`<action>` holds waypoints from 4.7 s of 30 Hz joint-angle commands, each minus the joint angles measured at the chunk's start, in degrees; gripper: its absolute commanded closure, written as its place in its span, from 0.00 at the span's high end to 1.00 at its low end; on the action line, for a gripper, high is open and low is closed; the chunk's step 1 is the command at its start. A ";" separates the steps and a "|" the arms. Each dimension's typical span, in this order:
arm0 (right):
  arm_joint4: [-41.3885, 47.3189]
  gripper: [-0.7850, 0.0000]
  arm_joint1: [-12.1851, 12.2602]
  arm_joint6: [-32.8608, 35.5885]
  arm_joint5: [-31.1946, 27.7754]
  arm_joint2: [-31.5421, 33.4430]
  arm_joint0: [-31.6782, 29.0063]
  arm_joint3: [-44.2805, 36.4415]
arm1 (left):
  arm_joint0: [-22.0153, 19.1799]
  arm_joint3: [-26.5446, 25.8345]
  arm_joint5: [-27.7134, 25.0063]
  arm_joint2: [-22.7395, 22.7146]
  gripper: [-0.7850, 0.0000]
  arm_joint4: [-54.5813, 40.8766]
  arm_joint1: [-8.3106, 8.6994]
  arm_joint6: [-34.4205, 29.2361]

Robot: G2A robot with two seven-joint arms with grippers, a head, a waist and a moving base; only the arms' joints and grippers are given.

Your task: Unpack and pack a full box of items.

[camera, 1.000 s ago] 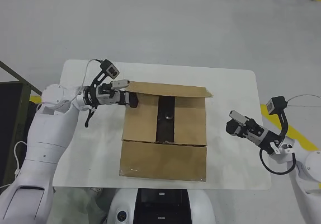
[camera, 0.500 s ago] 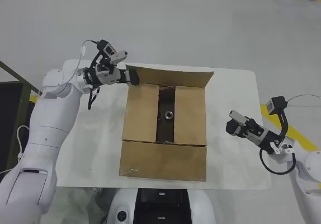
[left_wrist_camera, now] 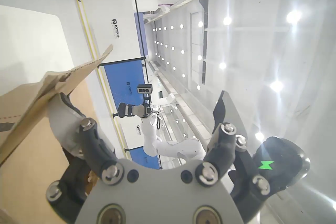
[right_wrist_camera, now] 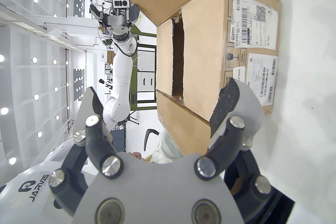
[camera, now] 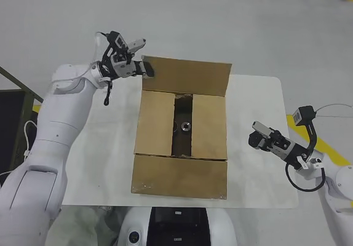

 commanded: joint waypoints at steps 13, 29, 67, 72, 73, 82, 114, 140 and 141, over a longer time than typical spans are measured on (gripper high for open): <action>0.00 1.00 0.00 0.00 0.00 0.00 0.00 0.00 | -6.80 12.99 -4.70 7.70 1.00 9.49 -3.30 7.25; 0.00 1.00 0.00 0.00 0.00 0.00 0.00 0.00 | -8.90 19.45 -4.76 10.67 1.00 17.40 -4.96 13.73; 0.00 1.00 0.00 0.00 0.00 0.00 0.00 0.00 | -5.12 15.13 -6.90 -6.43 1.00 6.80 1.39 -4.31; 0.00 1.00 0.00 0.00 0.00 0.00 0.00 0.00 | -2.29 9.94 -3.66 -10.21 1.00 10.15 4.03 -8.07; 0.00 1.00 0.00 0.00 0.00 0.00 0.00 0.00 | -1.52 8.80 -3.15 -11.07 1.00 10.87 4.59 -9.02; 0.00 1.00 0.00 0.00 0.00 0.00 0.00 0.00 | 7.86 -1.90 3.54 -20.14 1.00 11.52 8.90 -16.68; -0.37 1.00 -0.05 -0.72 0.97 -0.90 0.49 -1.24 | 18.96 -12.25 7.57 -30.66 1.00 10.52 12.82 -18.55; -8.54 1.00 -3.02 -2.07 16.89 -32.21 23.90 1.31 | 18.96 -12.25 7.57 -30.66 1.00 10.52 12.82 -18.55; -8.64 1.00 -3.27 -2.29 17.34 -33.36 24.79 1.85 | 18.96 -12.25 7.57 -30.66 1.00 10.52 12.82 -18.55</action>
